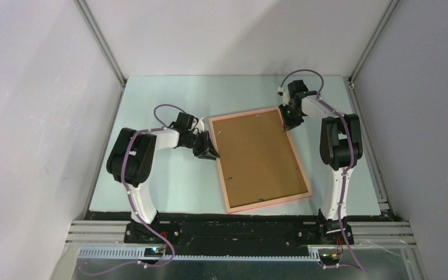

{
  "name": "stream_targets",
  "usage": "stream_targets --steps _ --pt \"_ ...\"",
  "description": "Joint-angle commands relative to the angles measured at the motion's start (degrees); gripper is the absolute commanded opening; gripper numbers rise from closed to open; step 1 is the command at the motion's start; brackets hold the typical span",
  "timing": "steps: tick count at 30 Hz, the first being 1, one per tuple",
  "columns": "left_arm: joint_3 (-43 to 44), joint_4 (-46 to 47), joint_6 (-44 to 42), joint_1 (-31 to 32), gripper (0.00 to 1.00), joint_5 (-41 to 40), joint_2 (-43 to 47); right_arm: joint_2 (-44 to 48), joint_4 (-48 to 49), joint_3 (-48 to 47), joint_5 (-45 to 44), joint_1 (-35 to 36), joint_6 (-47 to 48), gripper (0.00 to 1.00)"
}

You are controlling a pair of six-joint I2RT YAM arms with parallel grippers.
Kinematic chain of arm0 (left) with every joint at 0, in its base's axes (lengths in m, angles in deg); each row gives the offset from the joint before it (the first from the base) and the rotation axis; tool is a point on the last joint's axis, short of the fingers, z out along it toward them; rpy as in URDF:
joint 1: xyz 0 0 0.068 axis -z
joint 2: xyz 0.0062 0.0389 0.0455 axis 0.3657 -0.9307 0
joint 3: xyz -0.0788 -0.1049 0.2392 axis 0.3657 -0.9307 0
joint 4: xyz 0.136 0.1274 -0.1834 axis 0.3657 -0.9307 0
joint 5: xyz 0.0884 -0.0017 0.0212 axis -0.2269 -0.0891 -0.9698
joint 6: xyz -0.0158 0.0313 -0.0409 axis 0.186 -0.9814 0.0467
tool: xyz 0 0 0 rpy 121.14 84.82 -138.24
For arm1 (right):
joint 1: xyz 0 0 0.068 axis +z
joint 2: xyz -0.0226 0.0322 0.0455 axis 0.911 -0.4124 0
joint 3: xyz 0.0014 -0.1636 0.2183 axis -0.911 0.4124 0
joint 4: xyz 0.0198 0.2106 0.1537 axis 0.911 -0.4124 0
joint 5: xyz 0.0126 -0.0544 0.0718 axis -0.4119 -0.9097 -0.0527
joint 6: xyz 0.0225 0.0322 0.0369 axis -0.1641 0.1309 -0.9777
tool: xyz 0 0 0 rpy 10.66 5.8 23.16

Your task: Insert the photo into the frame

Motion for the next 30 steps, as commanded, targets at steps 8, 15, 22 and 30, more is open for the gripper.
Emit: stream_targets --steps 8,15,22,30 --pt "2.21 -1.17 -5.24 4.15 0.00 -1.22 -3.86 -1.49 2.83 0.01 4.59 3.62 -2.92 0.25" --pt "2.82 -2.02 -5.87 4.67 0.00 -1.30 -4.01 -0.84 2.35 0.19 7.56 3.28 -1.35 0.30" --pt "2.75 -2.33 -6.43 4.53 0.00 -3.20 -2.62 2.28 1.45 1.21 3.31 1.82 -0.32 0.34" --pt "2.77 -2.36 -6.51 4.41 0.00 -4.21 -2.17 5.49 0.62 1.30 3.70 -0.20 0.45 0.36"
